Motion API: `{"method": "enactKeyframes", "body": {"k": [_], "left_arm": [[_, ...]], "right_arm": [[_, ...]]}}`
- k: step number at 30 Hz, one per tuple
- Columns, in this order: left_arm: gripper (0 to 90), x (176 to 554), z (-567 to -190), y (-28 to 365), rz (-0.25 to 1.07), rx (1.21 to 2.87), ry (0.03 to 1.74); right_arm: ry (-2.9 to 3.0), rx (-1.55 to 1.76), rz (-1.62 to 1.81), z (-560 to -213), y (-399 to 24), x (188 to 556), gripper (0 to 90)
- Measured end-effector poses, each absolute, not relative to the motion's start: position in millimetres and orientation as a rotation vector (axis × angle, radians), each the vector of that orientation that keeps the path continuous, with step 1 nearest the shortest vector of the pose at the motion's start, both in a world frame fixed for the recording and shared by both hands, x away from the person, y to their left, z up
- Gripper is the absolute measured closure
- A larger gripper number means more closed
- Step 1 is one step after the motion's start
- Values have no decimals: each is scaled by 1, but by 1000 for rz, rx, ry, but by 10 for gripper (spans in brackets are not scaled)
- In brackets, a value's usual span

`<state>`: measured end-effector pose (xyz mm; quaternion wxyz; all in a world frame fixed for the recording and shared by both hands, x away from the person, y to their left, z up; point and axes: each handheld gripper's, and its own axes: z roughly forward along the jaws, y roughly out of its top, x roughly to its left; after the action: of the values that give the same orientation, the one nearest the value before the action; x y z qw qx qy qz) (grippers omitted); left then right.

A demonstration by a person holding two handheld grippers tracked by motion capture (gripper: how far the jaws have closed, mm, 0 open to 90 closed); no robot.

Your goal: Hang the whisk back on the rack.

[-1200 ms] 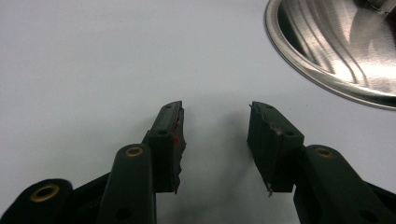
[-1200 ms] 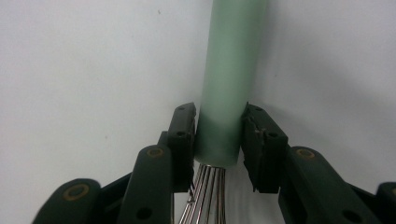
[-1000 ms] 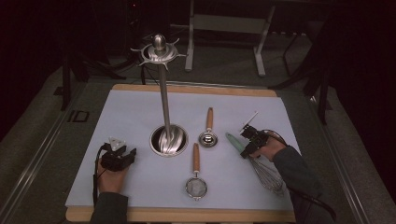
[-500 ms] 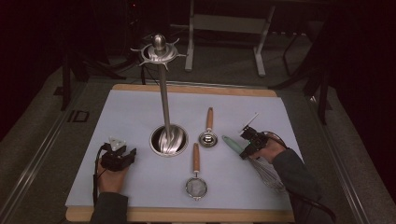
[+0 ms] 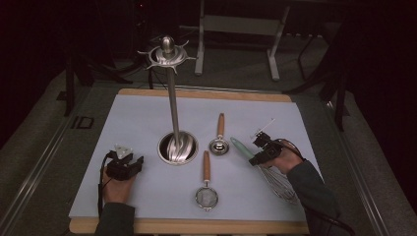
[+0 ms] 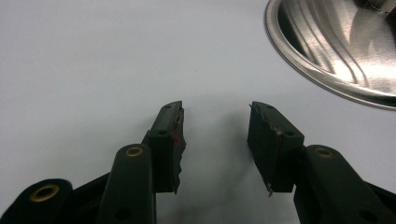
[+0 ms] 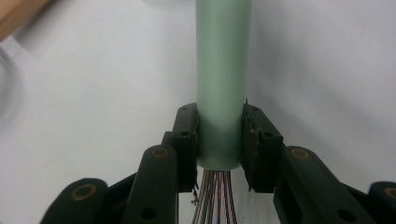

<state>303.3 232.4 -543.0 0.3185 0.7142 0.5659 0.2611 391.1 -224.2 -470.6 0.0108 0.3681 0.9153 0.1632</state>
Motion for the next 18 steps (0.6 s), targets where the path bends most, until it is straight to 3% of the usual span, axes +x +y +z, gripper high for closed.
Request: {"method": "enactKeyframes", "body": {"k": [18], "left_arm": [[573,301,-542,233,696,1871,1469]], "right_arm": [[2786,1027,673,-445,-207,367,694]]}}
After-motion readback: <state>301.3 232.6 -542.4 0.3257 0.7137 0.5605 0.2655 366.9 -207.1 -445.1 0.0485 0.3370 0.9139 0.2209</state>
